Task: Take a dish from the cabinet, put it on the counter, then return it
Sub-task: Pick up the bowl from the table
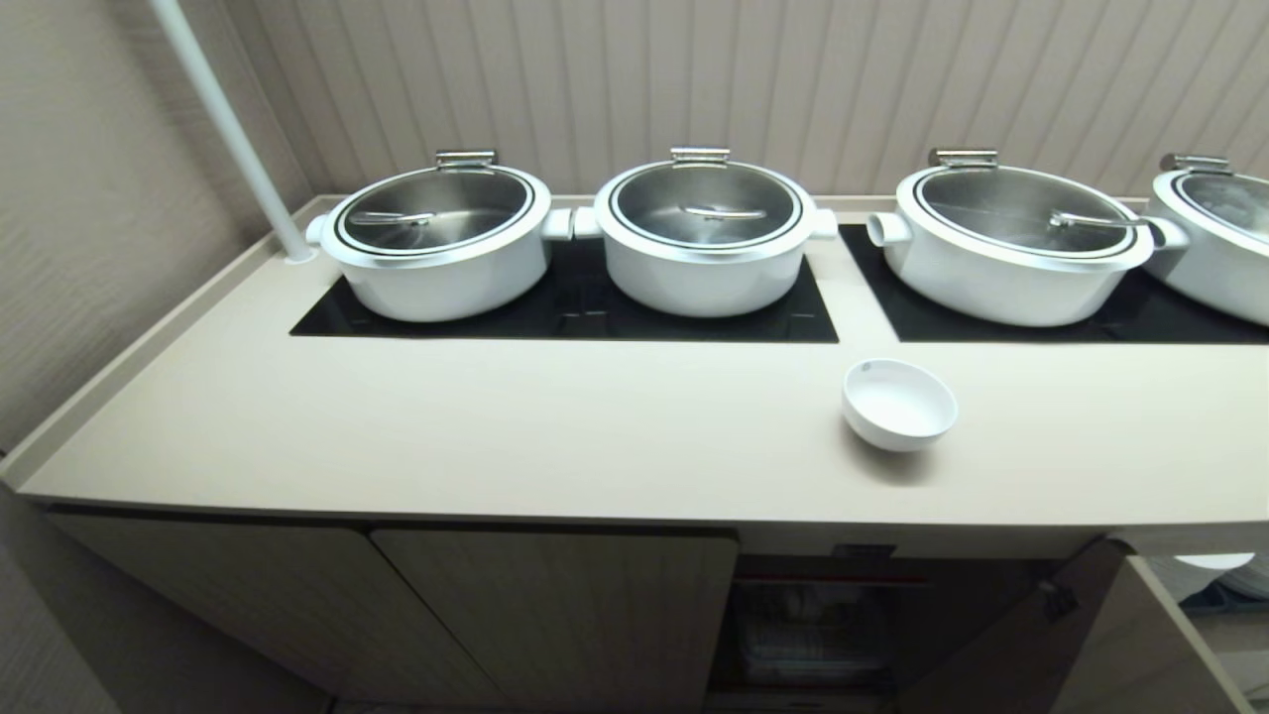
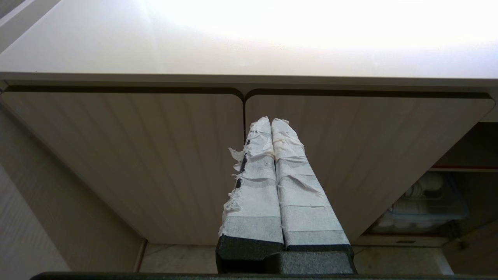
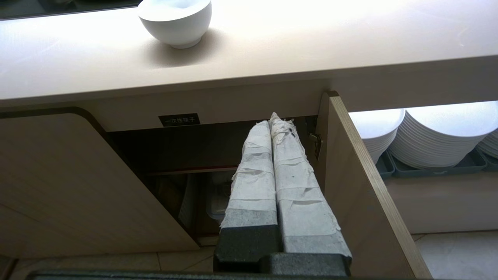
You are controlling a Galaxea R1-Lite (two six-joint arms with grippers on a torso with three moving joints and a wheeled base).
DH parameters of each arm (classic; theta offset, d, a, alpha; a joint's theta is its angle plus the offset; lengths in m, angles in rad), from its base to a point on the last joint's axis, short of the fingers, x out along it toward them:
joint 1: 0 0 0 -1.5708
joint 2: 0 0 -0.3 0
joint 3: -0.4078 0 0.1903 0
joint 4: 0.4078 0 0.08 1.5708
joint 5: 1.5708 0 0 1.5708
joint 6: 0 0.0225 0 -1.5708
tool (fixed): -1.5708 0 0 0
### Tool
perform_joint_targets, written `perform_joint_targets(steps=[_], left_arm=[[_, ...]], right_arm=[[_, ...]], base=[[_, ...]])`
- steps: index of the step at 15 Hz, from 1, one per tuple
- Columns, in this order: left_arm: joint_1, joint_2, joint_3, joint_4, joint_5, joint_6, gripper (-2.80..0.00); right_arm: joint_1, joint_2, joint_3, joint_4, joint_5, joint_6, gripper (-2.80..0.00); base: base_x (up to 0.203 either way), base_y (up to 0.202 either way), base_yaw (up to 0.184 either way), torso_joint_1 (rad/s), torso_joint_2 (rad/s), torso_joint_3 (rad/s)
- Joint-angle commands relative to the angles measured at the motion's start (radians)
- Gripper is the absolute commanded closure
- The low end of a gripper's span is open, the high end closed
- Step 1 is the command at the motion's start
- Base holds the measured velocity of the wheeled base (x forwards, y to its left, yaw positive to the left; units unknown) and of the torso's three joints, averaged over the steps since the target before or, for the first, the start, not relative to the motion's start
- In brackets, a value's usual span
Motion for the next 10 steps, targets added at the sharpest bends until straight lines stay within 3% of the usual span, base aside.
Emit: perform_joint_targets(steps=[1, 10], left_arm=[[0.0, 0.0, -0.001, 0.0, 0.0, 0.0, 0.0], [0.0, 0.0, -0.001, 0.0, 0.0, 0.0, 0.0]], right_arm=[[0.0, 0.002, 0.0, 0.0, 0.0, 0.001, 0.0], [0.0, 0.002, 0.0, 0.0, 0.0, 0.0, 0.0]], base=[[0.0, 0.0, 0.0, 0.0, 0.0, 0.0], [0.0, 0.0, 0.0, 0.0, 0.0, 0.0]])
